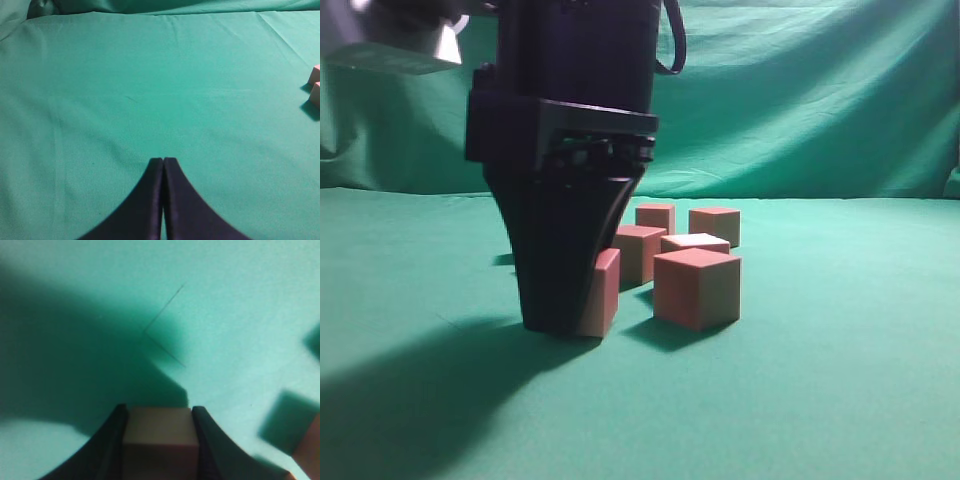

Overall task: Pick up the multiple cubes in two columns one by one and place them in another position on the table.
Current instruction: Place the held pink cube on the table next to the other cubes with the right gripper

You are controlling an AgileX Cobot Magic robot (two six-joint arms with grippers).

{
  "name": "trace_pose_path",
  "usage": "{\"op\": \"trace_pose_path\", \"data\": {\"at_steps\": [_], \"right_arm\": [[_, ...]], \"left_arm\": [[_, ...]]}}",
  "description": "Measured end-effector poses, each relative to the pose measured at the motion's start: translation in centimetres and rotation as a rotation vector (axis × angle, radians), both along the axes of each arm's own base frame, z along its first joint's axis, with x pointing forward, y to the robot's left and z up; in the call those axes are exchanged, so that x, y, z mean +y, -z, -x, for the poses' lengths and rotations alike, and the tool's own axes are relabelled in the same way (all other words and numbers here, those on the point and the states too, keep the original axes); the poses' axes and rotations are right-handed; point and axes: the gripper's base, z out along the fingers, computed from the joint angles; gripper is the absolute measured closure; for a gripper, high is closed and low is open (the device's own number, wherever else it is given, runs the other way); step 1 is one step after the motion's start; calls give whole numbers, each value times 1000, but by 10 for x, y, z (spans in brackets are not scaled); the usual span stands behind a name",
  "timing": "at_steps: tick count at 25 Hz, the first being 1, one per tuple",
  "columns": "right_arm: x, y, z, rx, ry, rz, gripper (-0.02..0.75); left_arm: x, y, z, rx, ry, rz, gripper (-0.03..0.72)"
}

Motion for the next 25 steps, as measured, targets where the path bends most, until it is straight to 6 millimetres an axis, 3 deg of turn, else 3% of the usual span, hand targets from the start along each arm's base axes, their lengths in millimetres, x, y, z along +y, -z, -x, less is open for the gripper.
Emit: {"op": "trace_pose_path", "data": {"at_steps": [12, 13, 22, 25], "right_arm": [[0, 0, 0, -2, -3, 1, 477], [0, 0, 0, -2, -3, 1, 428], [1, 0, 1, 10, 11, -7, 429], [1, 0, 1, 13, 17, -9, 300]], "left_arm": [[0, 0, 0, 0, 0, 0, 688], [0, 0, 0, 0, 0, -1, 688], [0, 0, 0, 0, 0, -1, 688], [0, 0, 0, 0, 0, -1, 688]]}}
